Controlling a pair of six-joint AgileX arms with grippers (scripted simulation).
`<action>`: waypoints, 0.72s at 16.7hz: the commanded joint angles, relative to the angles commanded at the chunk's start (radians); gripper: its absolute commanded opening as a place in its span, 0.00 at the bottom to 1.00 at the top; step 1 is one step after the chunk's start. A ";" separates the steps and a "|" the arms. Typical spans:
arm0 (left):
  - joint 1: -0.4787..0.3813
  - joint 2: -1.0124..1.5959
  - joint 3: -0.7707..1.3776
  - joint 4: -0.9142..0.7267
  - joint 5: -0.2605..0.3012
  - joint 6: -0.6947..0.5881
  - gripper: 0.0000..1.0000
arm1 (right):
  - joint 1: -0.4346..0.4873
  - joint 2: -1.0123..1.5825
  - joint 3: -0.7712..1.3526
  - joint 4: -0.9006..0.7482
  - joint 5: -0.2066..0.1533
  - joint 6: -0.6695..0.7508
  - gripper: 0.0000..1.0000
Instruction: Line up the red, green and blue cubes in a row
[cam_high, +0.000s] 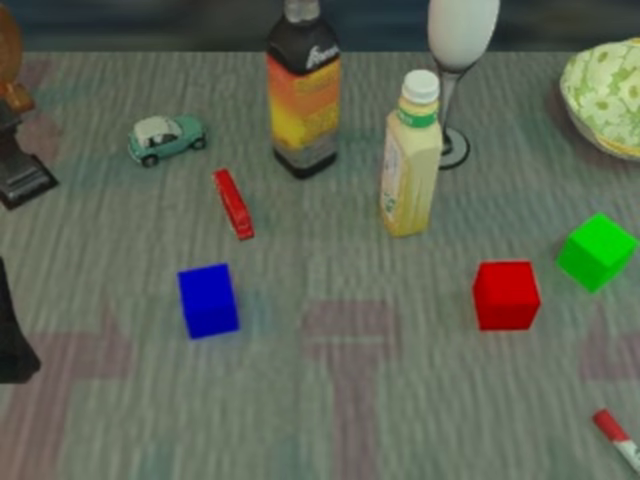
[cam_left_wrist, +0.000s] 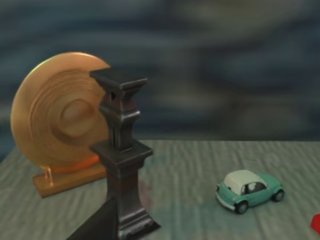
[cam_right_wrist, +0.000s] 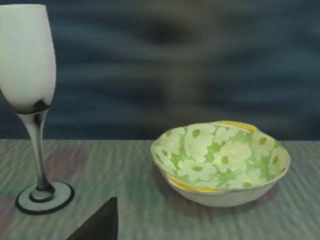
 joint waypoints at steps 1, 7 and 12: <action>0.000 0.000 0.000 0.000 0.000 0.000 1.00 | 0.000 0.000 0.000 0.000 0.000 0.000 1.00; 0.000 0.000 0.000 0.000 0.000 0.000 1.00 | 0.036 0.156 0.146 -0.089 0.001 0.035 1.00; 0.000 0.000 0.000 0.000 0.000 0.000 1.00 | 0.119 0.565 0.456 -0.307 -0.001 0.110 1.00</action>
